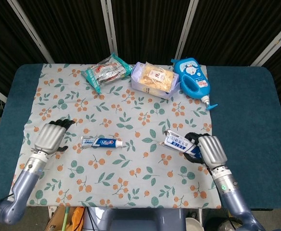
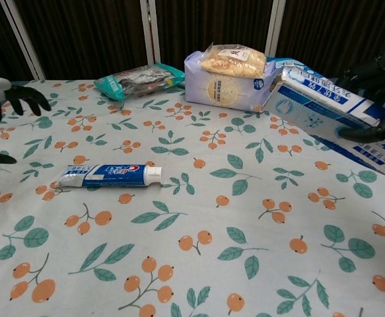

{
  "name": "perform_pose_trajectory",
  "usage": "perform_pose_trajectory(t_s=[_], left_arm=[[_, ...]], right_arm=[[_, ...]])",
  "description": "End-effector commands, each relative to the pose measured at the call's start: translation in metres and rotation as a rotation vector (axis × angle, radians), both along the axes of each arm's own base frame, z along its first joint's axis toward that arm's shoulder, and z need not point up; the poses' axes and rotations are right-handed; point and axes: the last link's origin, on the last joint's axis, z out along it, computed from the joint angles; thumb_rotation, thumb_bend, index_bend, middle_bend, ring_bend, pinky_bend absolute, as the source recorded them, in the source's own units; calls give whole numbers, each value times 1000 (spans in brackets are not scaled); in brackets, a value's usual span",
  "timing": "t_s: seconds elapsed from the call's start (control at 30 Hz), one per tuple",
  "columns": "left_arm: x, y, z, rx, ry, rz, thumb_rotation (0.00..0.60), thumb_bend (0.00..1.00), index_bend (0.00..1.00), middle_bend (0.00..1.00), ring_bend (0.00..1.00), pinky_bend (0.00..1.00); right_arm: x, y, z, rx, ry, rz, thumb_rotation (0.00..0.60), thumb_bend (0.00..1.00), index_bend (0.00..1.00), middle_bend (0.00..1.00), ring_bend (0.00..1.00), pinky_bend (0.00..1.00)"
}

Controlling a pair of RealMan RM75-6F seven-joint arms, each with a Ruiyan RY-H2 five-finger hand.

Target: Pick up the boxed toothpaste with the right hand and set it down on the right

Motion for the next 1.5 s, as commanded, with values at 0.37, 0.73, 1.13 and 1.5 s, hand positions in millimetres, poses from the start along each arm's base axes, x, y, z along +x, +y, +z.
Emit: perform_pose_trajectory(t_s=[0.37,0.73,1.13,1.5], left_arm=[[37,26,-62,-102,101,-44,600,171,296,339,366,432],[44,17,-83,-167,105,-37,600,223,371,441,451,501],[37,20,-72,-131,169,-87,600,480,612,701,684,660],[85,51,-24,22,203,-349,600,481,615,703,687,662]], right_arm=[[-9,-3,7,-17,-30,-9,600,290,476,554,532,446],[-11,-4,11,-31,-49,-13,600,289,476,554,532,446],[-11,-4,12,-34,-56,-13,600,289,476,554,532,446],[-6,-1,15,-35,-87,12,600,290,476,554,532,446]])
